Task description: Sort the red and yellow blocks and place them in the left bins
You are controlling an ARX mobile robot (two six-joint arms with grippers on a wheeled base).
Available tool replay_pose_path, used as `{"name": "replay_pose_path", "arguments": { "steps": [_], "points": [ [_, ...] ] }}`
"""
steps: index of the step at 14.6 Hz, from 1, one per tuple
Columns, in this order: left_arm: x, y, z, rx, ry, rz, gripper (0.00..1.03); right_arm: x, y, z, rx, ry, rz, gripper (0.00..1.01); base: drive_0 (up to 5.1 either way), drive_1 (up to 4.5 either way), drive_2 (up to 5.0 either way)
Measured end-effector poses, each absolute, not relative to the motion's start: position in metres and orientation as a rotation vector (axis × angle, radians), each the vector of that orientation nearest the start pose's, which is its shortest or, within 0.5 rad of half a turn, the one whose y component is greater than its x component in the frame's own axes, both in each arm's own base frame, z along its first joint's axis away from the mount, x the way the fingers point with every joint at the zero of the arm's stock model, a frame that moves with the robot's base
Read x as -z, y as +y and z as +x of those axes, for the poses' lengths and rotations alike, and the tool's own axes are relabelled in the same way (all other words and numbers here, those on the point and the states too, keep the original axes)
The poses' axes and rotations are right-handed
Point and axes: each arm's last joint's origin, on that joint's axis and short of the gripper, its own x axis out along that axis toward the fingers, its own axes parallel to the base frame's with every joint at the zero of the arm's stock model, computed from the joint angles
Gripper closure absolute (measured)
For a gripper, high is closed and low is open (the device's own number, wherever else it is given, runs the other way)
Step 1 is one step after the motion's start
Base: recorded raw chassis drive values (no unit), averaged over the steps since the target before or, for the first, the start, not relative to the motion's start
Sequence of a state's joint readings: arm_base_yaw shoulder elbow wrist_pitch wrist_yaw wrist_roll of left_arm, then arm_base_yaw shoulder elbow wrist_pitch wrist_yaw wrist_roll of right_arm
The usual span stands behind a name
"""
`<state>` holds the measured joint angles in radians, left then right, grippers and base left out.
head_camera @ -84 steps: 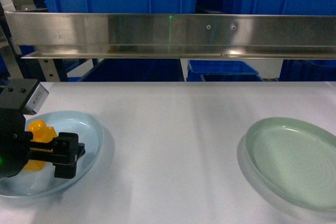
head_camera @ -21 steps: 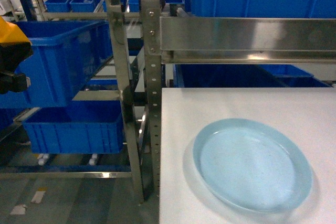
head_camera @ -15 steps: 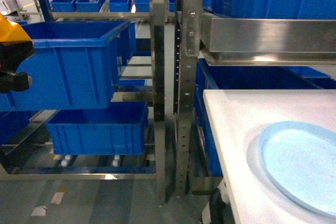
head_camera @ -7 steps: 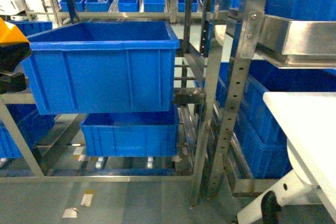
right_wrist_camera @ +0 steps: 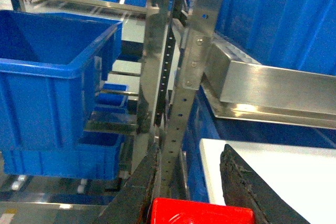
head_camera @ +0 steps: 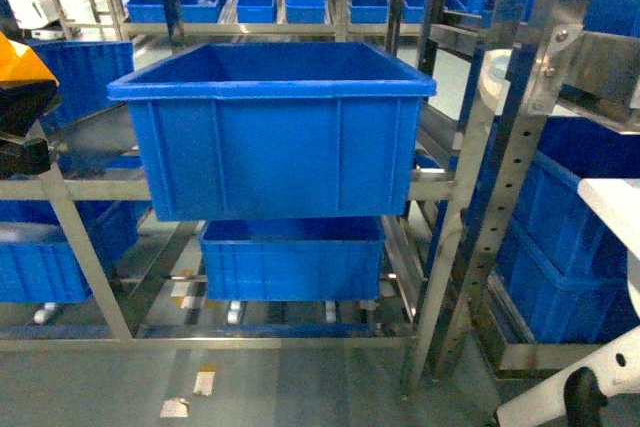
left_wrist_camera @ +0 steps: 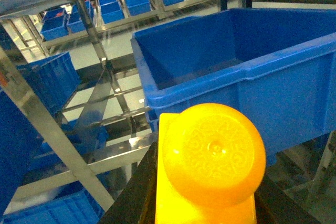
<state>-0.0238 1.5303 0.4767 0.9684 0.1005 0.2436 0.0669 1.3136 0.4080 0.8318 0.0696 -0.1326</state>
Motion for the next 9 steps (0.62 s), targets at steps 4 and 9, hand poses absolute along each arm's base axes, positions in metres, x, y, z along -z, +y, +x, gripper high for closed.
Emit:
{"name": "replay_pose_path", "arguments": {
  "steps": [4,9],
  "points": [
    [-0.1755,-0.0096,0.2787,0.135,0.072,0.240,0.76,-0.1960,0.0144,0.2472,-0.002,0.073,-0.137,0.73,-5.0,2.50,2.5],
    [-0.1757,-0.0102,0.2787,0.139,0.069,0.239,0.76,-0.1960,0.0145,0.2472,-0.003,0.073,-0.137,0.73,-5.0,2.43,2.4]
  ]
}}
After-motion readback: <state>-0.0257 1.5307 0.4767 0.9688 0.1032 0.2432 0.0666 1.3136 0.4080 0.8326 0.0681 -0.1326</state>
